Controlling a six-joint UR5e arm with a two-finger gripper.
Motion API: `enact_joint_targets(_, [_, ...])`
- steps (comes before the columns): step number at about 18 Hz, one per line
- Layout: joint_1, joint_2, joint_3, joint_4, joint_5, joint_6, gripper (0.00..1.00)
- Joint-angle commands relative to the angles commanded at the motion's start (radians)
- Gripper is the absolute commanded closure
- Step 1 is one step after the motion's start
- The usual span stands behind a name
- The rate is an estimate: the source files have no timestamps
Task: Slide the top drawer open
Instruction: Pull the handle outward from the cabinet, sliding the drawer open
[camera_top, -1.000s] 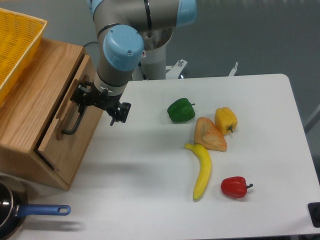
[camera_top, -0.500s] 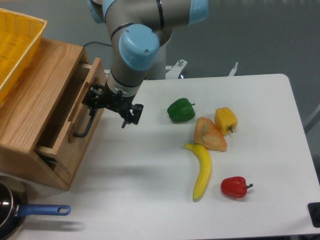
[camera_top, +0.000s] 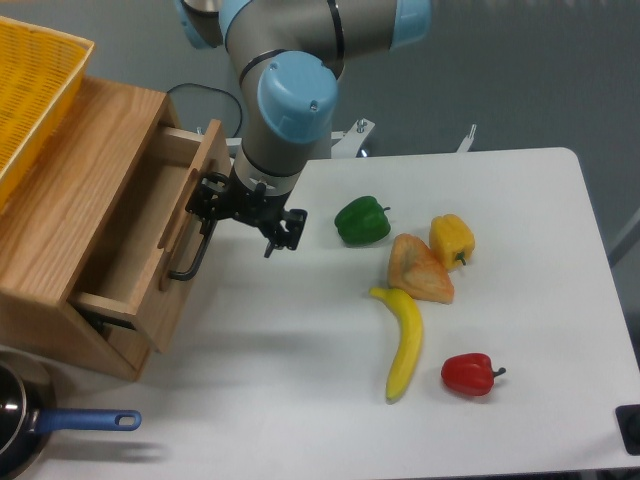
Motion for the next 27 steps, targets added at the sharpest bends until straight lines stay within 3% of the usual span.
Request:
enact_joint_targets(15, [0.069, -0.002, 0.005, 0.002, 0.008, 0.003, 0.00])
enact_joint_targets(27, [0.132, -0.014, 0.003, -0.002, 0.043, 0.107, 0.00])
